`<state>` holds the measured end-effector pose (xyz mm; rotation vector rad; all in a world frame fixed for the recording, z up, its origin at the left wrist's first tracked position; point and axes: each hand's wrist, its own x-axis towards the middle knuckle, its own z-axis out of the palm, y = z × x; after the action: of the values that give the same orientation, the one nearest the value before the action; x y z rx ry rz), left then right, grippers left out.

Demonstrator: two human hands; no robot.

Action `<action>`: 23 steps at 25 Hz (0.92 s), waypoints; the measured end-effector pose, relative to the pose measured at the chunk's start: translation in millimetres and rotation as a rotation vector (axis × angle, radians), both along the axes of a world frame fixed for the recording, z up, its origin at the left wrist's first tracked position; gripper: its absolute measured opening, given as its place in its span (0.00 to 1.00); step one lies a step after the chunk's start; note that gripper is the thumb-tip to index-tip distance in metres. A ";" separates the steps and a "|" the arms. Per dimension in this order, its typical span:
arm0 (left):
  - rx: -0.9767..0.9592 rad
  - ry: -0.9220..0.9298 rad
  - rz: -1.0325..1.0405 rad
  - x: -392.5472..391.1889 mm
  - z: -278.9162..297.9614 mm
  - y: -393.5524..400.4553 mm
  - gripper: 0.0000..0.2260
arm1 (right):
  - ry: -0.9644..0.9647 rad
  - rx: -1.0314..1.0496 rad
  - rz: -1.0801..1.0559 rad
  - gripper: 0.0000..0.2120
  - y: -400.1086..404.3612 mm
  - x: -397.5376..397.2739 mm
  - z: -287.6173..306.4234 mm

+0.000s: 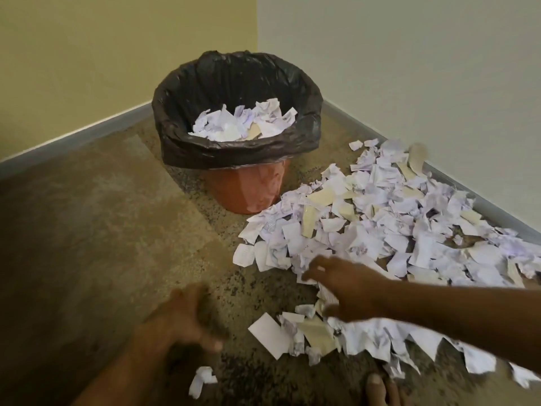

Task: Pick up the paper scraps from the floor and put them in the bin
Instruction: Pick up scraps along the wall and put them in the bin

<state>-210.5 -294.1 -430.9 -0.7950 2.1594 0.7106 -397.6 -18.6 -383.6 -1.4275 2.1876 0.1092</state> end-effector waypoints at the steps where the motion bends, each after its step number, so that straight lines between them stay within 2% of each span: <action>1: 0.037 -0.069 0.061 13.4 -10.3 11.2 0.70 | -0.006 0.070 0.038 0.39 9.3 8.5 -12.7; 4: 0.021 -0.055 0.221 37.5 -26.8 51.4 0.74 | 0.011 0.199 0.110 0.51 26.8 24.0 -43.3; 6: -0.008 0.046 0.320 50.0 -37.1 73.0 0.72 | 0.028 0.208 0.092 0.55 30.8 28.2 -59.1; 9: 0.063 0.281 0.389 60.6 -53.2 100.9 0.69 | 0.024 0.162 0.029 0.57 28.7 31.9 -77.0; 12: 0.155 0.371 0.323 46.9 -56.3 131.4 0.66 | -0.017 0.147 -0.023 0.53 24.0 37.8 -85.5; 19: 0.112 0.367 0.105 -12.9 -61.6 167.0 0.60 | -0.100 0.065 -0.151 0.39 18.6 41.6 -92.0; 23: -0.021 0.375 0.041 -27.9 -63.7 182.7 0.45 | -0.134 -0.002 -0.232 0.33 16.6 44.8 -95.9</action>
<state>-238.4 -111.4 -494.6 -0.7657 2.4925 0.9197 -352.8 -2.0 -479.5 -1.1375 2.2227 -0.0692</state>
